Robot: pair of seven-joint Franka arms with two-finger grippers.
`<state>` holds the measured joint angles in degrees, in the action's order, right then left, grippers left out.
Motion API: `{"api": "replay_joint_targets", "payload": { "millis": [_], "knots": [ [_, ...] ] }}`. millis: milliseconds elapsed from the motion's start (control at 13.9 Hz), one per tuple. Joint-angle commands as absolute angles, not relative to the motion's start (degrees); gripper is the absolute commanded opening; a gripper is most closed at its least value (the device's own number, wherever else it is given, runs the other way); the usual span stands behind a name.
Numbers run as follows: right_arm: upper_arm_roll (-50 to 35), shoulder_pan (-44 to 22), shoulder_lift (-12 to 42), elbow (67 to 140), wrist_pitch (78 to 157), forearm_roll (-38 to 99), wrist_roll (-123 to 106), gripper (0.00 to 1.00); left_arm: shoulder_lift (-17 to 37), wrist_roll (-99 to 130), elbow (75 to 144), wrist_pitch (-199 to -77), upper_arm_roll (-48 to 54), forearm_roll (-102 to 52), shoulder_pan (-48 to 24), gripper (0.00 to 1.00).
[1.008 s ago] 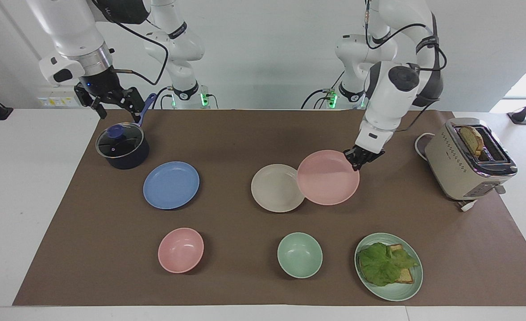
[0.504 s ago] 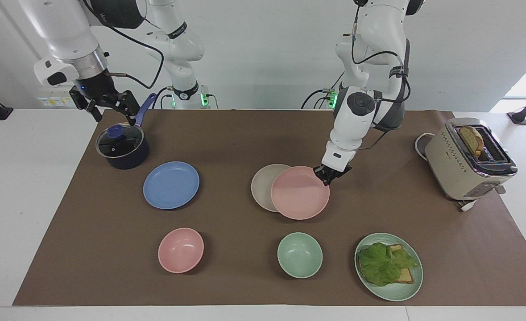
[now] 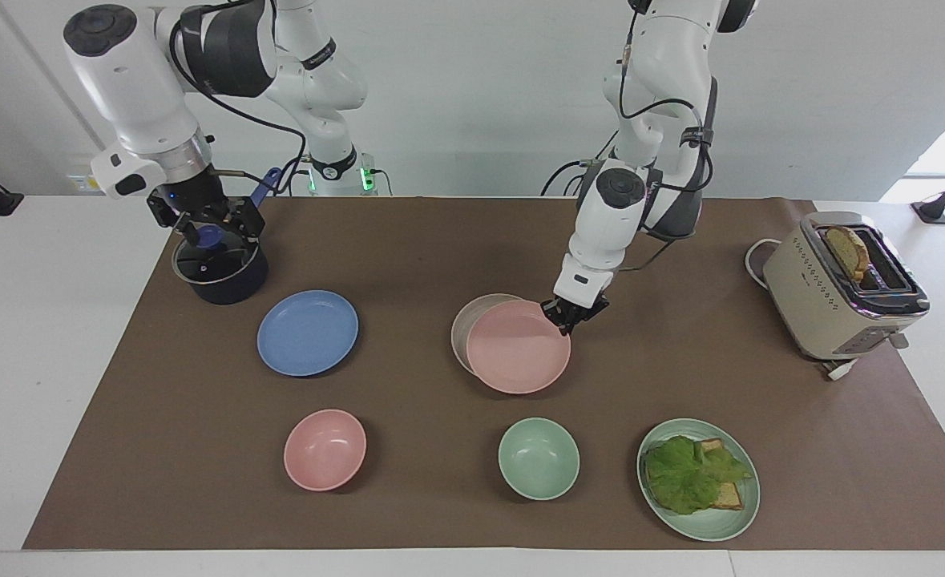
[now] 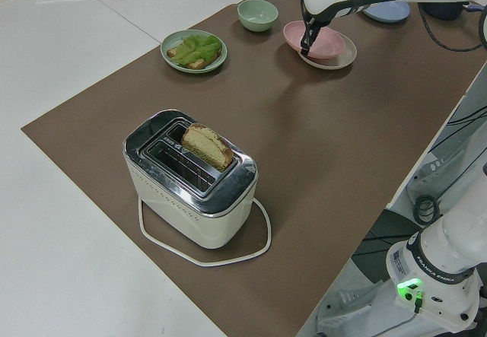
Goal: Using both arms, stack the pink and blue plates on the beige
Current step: 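Lower the pink plate with the left gripper while the right gripper reaches the blue plate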
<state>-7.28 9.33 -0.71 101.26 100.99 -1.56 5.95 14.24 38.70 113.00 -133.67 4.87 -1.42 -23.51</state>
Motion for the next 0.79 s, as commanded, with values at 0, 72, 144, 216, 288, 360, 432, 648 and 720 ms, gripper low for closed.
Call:
{"api": "replay_joint_targets", "payload": {
  "millis": [0,72,144,216,288,360,432,648,720],
  "knots": [
    [-7.5,9.8,-1.1,106.0,105.5,-1.3,4.2,1.00,13.5,39.3,114.8,-135.1,4.0,-1.9,-24.4,0.00],
    [-7.5,9.8,-0.8,106.6,106.7,-1.3,4.2,1.00,13.5,39.5,114.9,-135.2,4.0,-1.9,-24.4,0.00],
    [-7.5,9.8,-0.5,106.6,107.1,-1.4,4.2,1.00,13.4,39.5,115.0,-135.2,4.0,-1.9,-24.3,0.00],
    [-7.5,9.8,0.3,106.7,107.2,-1.3,4.2,1.00,13.4,39.5,115.0,-135.2,4.0,-1.9,-24.4,0.00],
    [-7.5,9.8,1.0,106.8,107.7,-1.3,4.2,1.00,13.4,39.3,114.7,-135.0,4.0,-1.9,-24.4,0.00],
    [-7.5,9.9,1.7,107.3,109.0,-1.3,4.1,1.00,13.5,39.2,114.3,-134.5,4.0,-1.9,-24.4,0.00],
    [-7.5,9.8,2.3,107.7,109.9,-1.3,4.0,1.00,13.5,39.5,114.2,-134.4,4.0,-1.9,-24.8,0.00],
    [-7.5,9.9,3.9,109.5,113.2,-1.3,3.9,1.00,12.3,39.1,114.2,-131.5,4.2,-1.9,-25.6,0.00],
    [-7.5,9.9,3.9,110.4,114.3,-1.3,3.8,1.00,11.9,38.9,114.2,-130.6,4.2,-1.9,-25.6,0.00]
  ]
}}
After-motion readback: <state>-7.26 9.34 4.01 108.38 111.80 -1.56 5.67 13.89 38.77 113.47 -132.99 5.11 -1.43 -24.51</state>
